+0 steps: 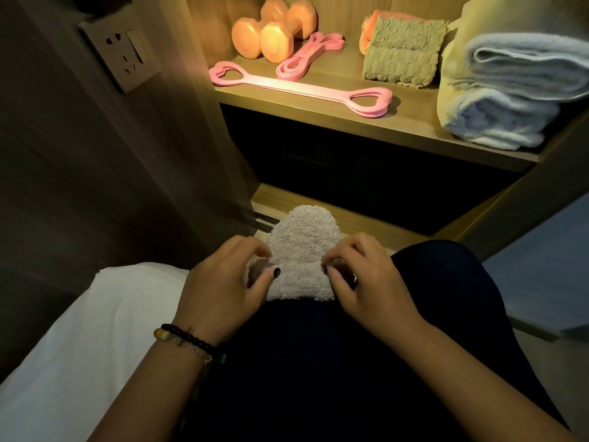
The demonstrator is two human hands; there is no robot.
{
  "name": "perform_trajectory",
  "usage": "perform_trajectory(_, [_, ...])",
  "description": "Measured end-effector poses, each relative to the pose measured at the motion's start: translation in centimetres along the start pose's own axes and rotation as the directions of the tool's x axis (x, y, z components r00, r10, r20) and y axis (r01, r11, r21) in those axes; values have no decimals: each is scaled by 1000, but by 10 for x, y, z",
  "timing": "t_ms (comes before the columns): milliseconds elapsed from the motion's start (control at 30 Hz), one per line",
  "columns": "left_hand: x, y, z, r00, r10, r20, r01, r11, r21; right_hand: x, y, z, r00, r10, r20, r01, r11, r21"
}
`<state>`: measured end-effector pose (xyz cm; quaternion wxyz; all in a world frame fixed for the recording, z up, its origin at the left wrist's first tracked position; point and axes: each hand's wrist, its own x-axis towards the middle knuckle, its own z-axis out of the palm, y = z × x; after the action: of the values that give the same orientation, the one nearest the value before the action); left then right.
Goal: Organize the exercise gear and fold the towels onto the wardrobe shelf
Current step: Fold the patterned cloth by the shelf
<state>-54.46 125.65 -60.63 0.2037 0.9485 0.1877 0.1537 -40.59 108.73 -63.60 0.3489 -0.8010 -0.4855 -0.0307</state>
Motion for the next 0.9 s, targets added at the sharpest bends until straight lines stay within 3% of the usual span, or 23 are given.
perform_trajectory(67, [-2, 3, 0, 986, 166, -4, -166, 985, 56, -4, 3, -1, 979, -197, 51, 200, 977, -73])
perform_trajectory(133, [-6, 4, 2, 975, 223, 21, -224, 973, 48, -7, 5, -4, 965, -248, 89, 254, 965, -64])
perform_trajectory(233, [-11, 2, 4, 984, 175, 27, -174, 983, -52, -10, 7, -9, 973, -182, 140, 184, 983, -4])
perform_trajectory(433, [-9, -7, 6, 988, 145, 56, -144, 989, -24, -5, 9, -7, 950, -71, 304, 82, 996, -22])
perform_trajectory(567, [-3, -9, 7, 994, 106, 26, -104, 992, -78, 1, 8, -7, 956, -29, 292, 18, 999, 40])
perform_trajectory(700, [1, -9, 7, 999, 31, 15, -27, 978, -205, -5, 9, -6, 963, 84, 256, -147, 959, 241])
perform_trajectory(900, [11, -8, 11, 980, -146, 134, 177, 949, -261, 2, 6, 0, 927, 290, 238, -368, 823, 432])
